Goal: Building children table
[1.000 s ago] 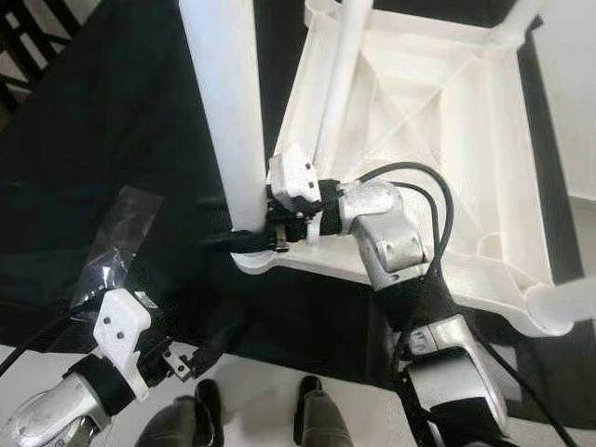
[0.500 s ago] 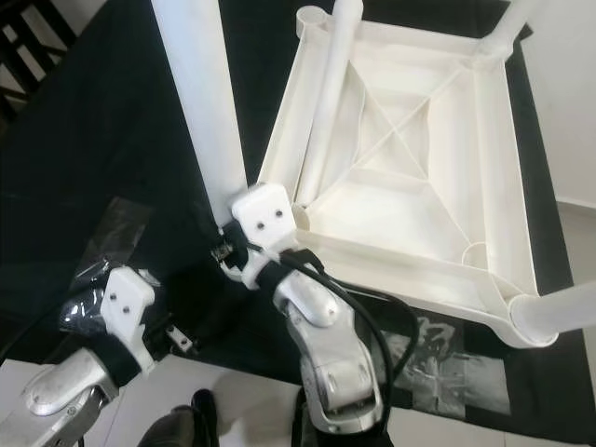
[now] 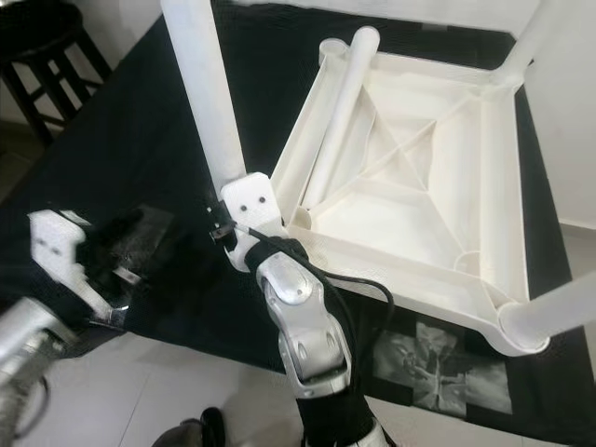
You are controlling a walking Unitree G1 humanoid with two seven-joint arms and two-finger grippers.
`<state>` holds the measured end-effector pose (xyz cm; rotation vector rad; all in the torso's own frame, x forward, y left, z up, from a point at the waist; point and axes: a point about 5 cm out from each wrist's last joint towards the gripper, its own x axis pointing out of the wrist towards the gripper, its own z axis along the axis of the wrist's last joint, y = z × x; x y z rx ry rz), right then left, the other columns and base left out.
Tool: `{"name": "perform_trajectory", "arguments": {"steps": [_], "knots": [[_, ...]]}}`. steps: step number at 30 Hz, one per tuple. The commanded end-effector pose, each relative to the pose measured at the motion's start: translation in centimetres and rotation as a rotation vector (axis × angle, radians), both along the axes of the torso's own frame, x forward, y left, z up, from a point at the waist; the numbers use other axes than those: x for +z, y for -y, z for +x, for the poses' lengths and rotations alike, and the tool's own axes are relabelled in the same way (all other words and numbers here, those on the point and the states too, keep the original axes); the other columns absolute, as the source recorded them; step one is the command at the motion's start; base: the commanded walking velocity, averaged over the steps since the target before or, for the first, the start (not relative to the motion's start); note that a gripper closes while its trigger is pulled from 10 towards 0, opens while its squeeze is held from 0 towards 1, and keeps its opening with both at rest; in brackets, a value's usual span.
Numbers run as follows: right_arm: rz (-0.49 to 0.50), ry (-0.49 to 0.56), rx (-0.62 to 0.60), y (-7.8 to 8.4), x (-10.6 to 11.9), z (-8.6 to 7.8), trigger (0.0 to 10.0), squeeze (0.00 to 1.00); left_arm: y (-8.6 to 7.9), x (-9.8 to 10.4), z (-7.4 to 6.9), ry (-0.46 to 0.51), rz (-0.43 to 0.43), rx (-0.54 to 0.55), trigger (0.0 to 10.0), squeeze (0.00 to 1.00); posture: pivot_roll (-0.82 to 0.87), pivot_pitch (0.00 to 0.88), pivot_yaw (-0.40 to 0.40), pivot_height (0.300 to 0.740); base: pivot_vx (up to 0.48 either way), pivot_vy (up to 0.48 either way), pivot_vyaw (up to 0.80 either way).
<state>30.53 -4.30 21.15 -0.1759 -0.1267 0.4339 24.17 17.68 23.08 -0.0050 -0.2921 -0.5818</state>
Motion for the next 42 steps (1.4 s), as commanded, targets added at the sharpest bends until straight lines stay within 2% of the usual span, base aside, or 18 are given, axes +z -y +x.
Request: {"name": "perform_trajectory", "arguments": {"steps": [1, 5, 7, 10, 11, 12, 17, 19, 22, 25, 30, 31, 33, 34, 36, 37, 42], "knots": [[-0.12, -0.262, -0.216, 3.9, -6.1, 1.2, 10.0, 0.0, -0.4, 0.1, -0.2, -0.015, 0.013, -0.043, 10.0, 0.0, 0.07, 0.231, 0.013, 0.74, 0.0, 0.0, 0.0], [-0.126, -0.251, -0.23, 4.4, -6.0, 1.4, 10.0, 0.0, -0.9, 0.8, 0.2, -0.008, -0.006, -0.087, 10.0, 0.0, 0.07, 0.225, 0.017, 0.74, 0.0, 0.0, 0.0], [-0.128, -0.247, -0.234, 4.7, -6.2, 1.5, 10.0, 0.0, -0.4, 2.5, 0.8, 0.029, -0.054, -0.193, 10.0, 0.0, 0.05, 0.207, 0.025, 0.74, 0.0, 0.0, 0.0], [-0.129, -0.247, -0.235, 4.8, -6.3, 1.5, 10.0, 0.0, -0.1, 3.2, 0.9, 0.046, -0.068, -0.238, 10.0, 0.0, 0.05, 0.207, 0.025, 0.74, 0.0, 0.0, 0.0], [-0.126, -0.245, -0.235, 4.8, -6.3, 1.5, 10.0, 0.0, 0.3, 4.6, 1.4, 0.077, -0.094, -0.293, 10.0, 0.0, 0.05, 0.201, 0.027, 0.74, 0.0, 0.0, 0.0], [-0.121, -0.24, -0.232, 4.7, -6.3, 1.7, 10.0, 0.0, 0.9, 6.0, 1.8, 0.108, -0.102, -0.364, 10.0, 1.0, 0.05, 0.194, 0.028, 0.74, 0.0, 0.0, 0.0], [-0.114, -0.227, -0.222, 4.4, -6.0, 2.0, 10.0, 0.0, 1.9, 7.9, 2.6, 0.145, -0.102, -0.461, 10.0, 1.0, 0.05, 0.186, 0.028, 0.74, 0.0, 0.0, 0.0], [-0.113, -0.206, -0.206, 4.0, -5.6, 2.3, 10.0, 0.0, 3.1, 9.1, 3.5, 0.15, -0.098, -0.551, 10.0, 1.0, 0.04, 0.179, 0.033, 0.74, 0.0, 0.0, 0.0], [-0.112, -0.199, -0.201, 3.9, -5.5, 2.4, 10.0, 0.0, 3.5, 9.4, 3.7, 0.148, -0.096, -0.582, 10.0, 1.0, 0.04, 0.179, 0.033, 0.74, 0.0, 0.0, 0.0], [-0.107, -0.181, -0.185, 3.6, -5.2, 2.5, 10.0, 0.0, 4.9, 9.7, 4.6, 0.108, -0.069, -0.664, 10.0, 1.0, 0.03, 0.171, 0.037, 0.74, 0.0, 0.0, 0.0], [-0.105, -0.163, -0.162, 3.1, -4.8, 2.4, 10.0, 0.0, 6.3, 9.5, 5.7, 0.065, -0.02, -0.696, 10.0, 1.0, 0.03, 0.171, 0.039, 0.74, 0.0, 0.0, 0.0], [-0.105, -0.156, -0.151, 2.9, -4.7, 2.4, 10.0, 0.0, 6.7, 9.4, 6.1, 0.06, 0.01, -0.684, 10.0, 0.87, 0.03, 0.17, 0.039, 0.74, 0.0, 0.0, 0.0], [-0.105, -0.151, -0.144, 2.8, -4.7, 2.4, 10.0, 0.0, 7.0, 9.4, 6.5, 0.057, 0.031, -0.677, 10.0, 0.87, 0.03, 0.17, 0.039, 0.74, 0.0, 0.0, 0.0], [-0.098, -0.152, -0.139, 2.6, -4.6, 2.4, 10.0, 0.0, 7.3, 9.5, 6.8, 0.056, 0.04, -0.676, 10.0, 0.0, 0.03, 0.171, 0.041, 0.74, 0.0, 0.0, 0.0], [-0.092, -0.15, -0.133, 2.4, -4.5, 2.4, 10.0, 0.0, 7.7, 9.7, 7.3, 0.055, 0.045, -0.666, 10.0, 0.0, 0.03, 0.171, 0.041, 0.74, 0.0, 0.0, 0.0], [-0.079, -0.144, -0.121, 2.1, -4.3, 2.3, 10.0, 0.0, 8.2, 10.1, 8.4, 0.048, 0.04, -0.637, 10.0, 0.0, 0.02, 0.172, 0.045, 0.74, 0.0, 0.0, 0.0], [-0.074, -0.136, -0.111, 1.9, -4.1, 2.4, 10.0, 0.0, 8.5, 10.1, 9.5, 0.032, 0.046, -0.613, 10.0, 0.0, 0.02, 0.173, 0.048, 0.74, 0.0, 0.0, 0.0]]}}
